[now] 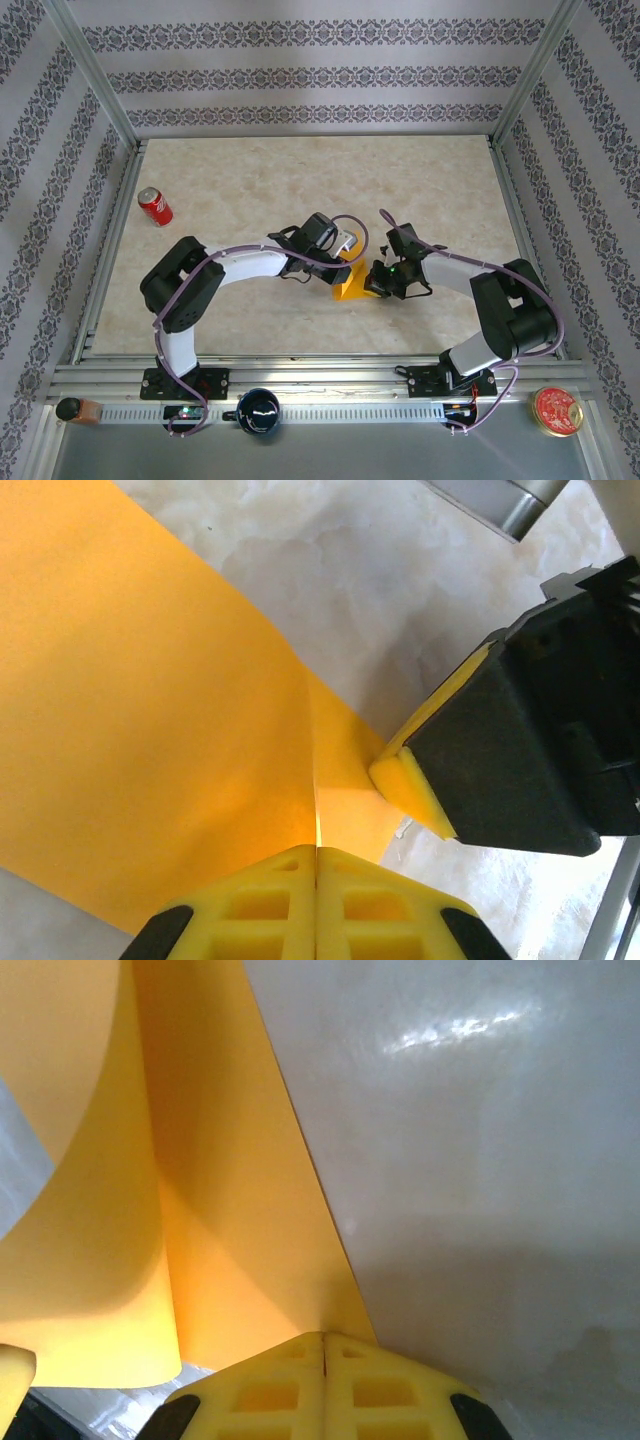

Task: Fold a paper plane with a square sheet of paper (pick it up from the middle)
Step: Fold the triangle a second time at the center of the table.

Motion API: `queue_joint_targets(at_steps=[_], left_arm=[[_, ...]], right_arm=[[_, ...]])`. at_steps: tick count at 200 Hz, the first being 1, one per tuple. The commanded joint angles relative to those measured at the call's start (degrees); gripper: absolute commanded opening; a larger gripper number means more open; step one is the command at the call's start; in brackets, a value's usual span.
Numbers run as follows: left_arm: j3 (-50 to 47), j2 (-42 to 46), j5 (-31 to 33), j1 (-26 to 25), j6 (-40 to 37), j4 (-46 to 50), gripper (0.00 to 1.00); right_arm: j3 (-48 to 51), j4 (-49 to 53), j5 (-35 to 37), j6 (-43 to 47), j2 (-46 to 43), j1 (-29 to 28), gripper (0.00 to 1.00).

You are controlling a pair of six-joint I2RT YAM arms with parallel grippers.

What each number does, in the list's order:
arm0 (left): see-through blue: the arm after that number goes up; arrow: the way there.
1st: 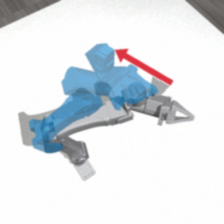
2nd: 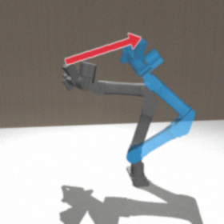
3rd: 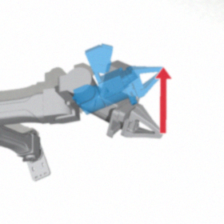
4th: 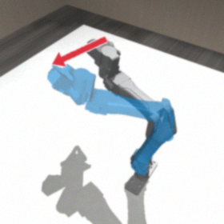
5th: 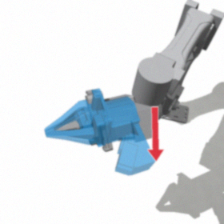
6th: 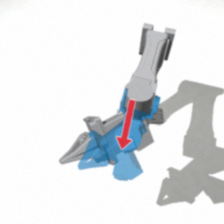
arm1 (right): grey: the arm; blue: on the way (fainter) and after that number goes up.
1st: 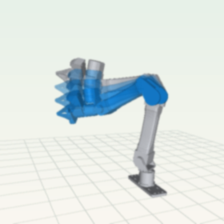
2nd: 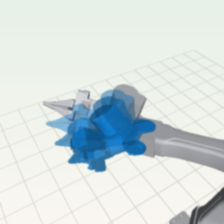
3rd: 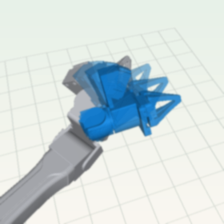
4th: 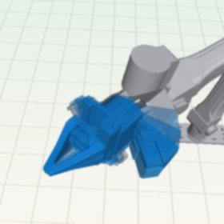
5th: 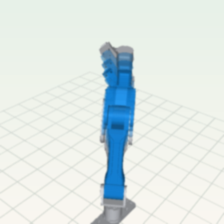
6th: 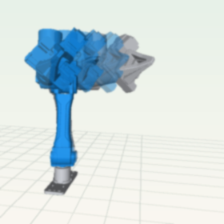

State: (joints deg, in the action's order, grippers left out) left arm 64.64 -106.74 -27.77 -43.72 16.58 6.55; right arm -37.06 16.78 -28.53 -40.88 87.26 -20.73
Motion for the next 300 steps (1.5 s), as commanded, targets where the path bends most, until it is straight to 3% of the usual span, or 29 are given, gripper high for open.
queue_joint_targets(at_steps=[1,300], left_arm=[[1.84,-1.41,-1.55,0.99,0.47,1.39,0.07],[4.68,-5.85,5.70,2.69,-4.10,4.44,0.10]], right_arm=[[-0.69,3.88,1.94,2.56,1.75,0.60,0.03],[-2.07,4.63,1.44,3.62,3.62,0.69,0.04]])
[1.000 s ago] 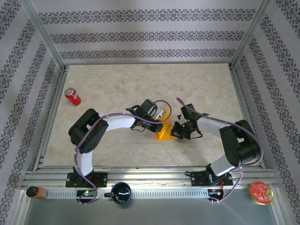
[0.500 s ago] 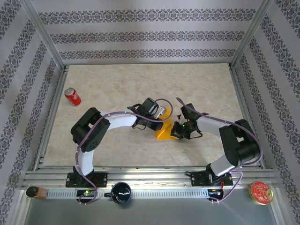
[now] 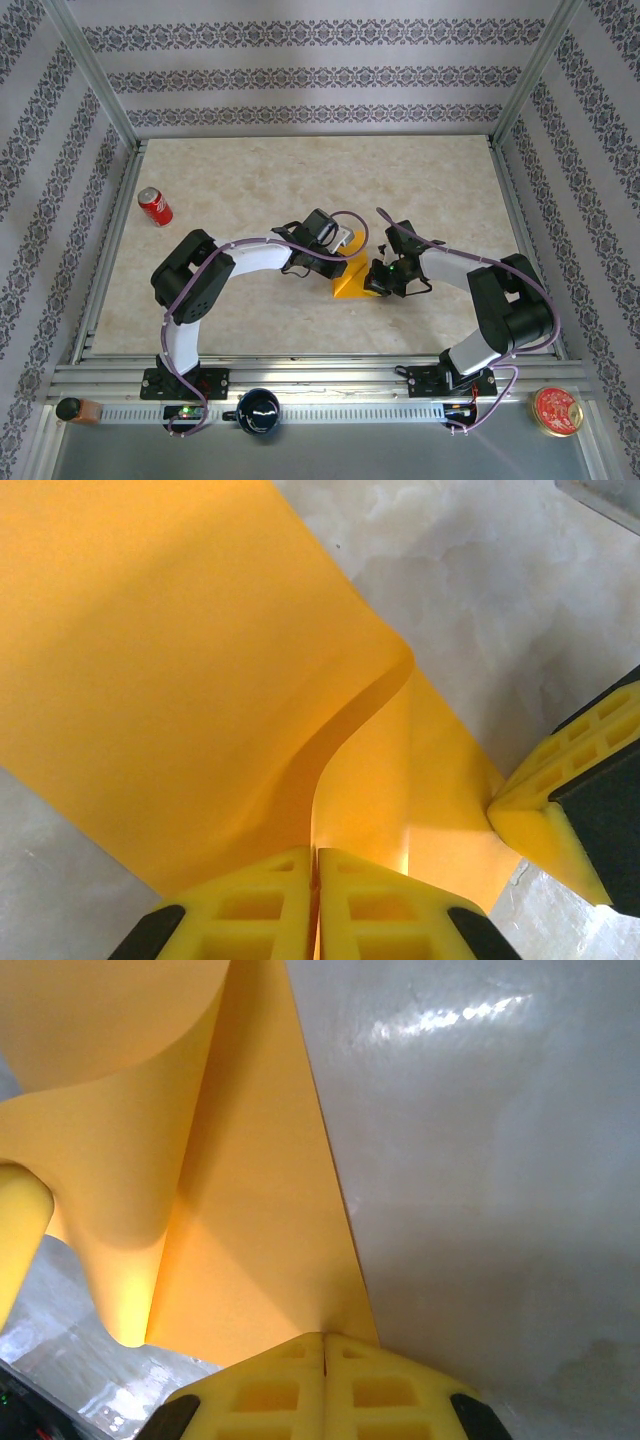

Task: Fold a paper plane with a square sheet of paper (pick it up from the middle)
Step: Fold the triangle a second time at the center of the table.

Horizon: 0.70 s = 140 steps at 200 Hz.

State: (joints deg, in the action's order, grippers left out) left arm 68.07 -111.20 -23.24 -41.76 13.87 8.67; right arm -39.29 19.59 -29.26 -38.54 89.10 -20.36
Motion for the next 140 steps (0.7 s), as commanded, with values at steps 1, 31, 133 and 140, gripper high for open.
queue_joint_targets(at_steps=[1,31,133,140], left_arm=[[1.31,-1.43,1.22,0.76,-1.39,2.37,0.10],[1.12,-1.59,1.40,0.79,-1.09,2.61,0.10],[-0.18,-1.73,2.19,0.89,-0.07,1.04,0.10],[-0.20,-1.90,2.34,0.88,-0.14,1.22,0.10]], right_arm=[[0.17,1.78,2.17,1.28,1.78,0.32,0.04],[0.53,1.61,2.03,1.45,2.13,0.32,0.05],[0.44,1.57,1.77,1.37,2.31,0.32,0.05],[0.44,1.59,1.75,1.37,2.39,0.32,0.05]])
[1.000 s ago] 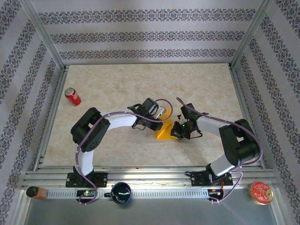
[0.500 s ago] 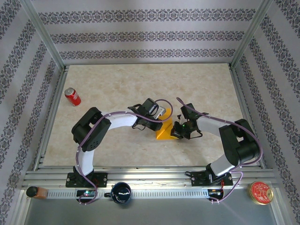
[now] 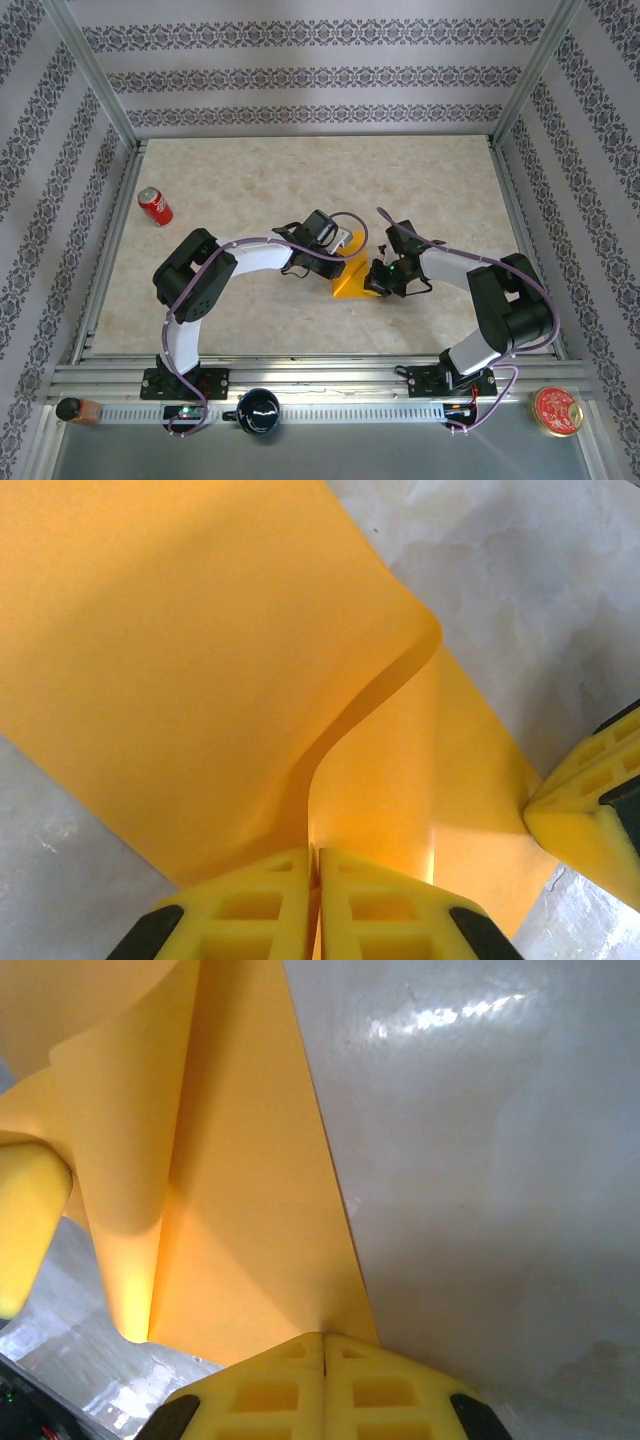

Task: Fold a paper plane with a square sheet of paper (pick it up from the middle)
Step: Fold the triangle a second time at the center of the table.

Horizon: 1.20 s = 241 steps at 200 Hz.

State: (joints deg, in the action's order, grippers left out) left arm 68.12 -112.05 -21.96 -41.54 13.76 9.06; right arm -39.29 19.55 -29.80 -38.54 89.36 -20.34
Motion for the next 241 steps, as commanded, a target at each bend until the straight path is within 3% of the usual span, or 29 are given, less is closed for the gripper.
queue_joint_targets(at_steps=[1,241], left_arm=[[-0.25,-1.06,1.09,0.66,-0.04,0.85,0.10],[-2.11,-1.64,1.16,0.67,1.01,-1.13,0.10]], right_arm=[[0.44,1.63,2.29,1.37,2.13,0.30,0.05],[0.71,1.72,2.64,1.19,2.29,0.30,0.05]])
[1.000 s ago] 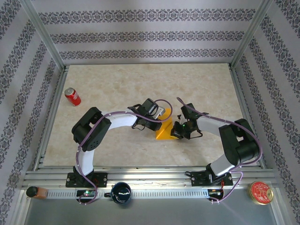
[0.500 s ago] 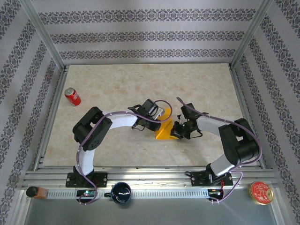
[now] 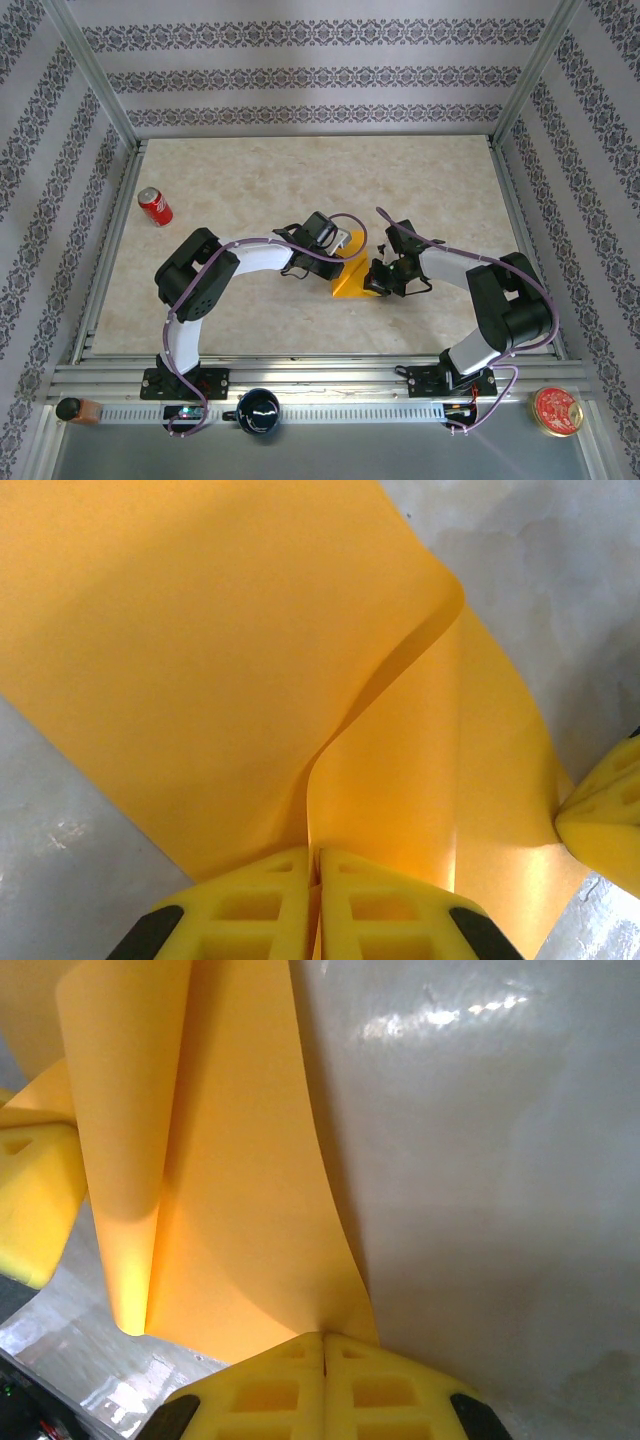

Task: Fold a paper plane with a square sheet of paper (pick it up from the middle)
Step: Fold the triangle a second time at the center of the table.

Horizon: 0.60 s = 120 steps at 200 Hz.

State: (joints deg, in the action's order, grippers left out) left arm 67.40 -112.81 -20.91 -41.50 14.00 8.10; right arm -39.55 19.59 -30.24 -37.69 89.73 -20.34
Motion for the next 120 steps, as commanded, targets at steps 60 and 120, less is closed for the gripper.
queue_joint_targets(at_steps=[60,120], left_arm=[[-0.32,-0.74,-0.09,0.63,0.16,-0.10,0.11],[-0.88,-1.35,0.08,0.62,0.15,0.27,0.10]], right_arm=[[0.44,1.96,2.99,0.51,2.55,0.30,0.05],[0.18,2.29,2.93,0.73,2.22,0.39,0.05]])
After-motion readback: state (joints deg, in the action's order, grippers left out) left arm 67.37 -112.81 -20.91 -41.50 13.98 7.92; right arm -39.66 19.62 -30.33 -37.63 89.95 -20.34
